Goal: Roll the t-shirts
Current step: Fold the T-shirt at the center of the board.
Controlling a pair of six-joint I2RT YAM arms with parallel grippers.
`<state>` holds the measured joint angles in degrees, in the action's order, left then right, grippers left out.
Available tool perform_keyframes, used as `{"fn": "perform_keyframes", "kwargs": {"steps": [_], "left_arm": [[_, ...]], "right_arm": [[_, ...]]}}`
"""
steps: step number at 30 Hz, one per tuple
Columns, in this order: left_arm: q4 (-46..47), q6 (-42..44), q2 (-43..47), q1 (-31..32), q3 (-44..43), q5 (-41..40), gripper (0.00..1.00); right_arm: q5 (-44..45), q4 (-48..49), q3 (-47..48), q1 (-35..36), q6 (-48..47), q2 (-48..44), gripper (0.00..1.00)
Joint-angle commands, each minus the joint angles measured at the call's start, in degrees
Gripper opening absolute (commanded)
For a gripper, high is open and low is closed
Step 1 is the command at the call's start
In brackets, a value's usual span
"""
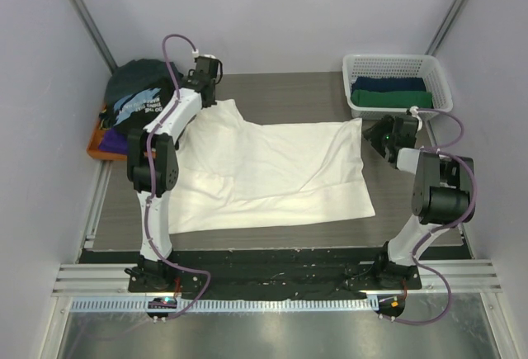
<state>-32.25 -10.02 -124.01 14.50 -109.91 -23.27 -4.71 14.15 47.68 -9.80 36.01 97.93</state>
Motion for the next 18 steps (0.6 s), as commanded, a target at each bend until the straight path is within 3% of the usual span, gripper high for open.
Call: {"fn": "perform_keyframes", "kwargs": {"steps": [1, 4, 18], "left_arm": [[3.51, 1.05, 3.16, -0.26, 0.48, 0.42, 0.0], [4.03, 1.84, 3.59, -0.26, 1.01, -0.54, 0.0], [5.36, 2.02, 6.32, -0.35, 2.24, -0.46, 0.0]], "right_arm": [[-10.93, 17.3, 3.2, -1.01, 4.24, 5.32, 0.66], [-11.2, 18.1, 4.26, -0.92, 3.72, 7.53, 0.71], [-5.14, 18.29, 7.59, 1.45, -0.41, 12.63, 0.66]]}}
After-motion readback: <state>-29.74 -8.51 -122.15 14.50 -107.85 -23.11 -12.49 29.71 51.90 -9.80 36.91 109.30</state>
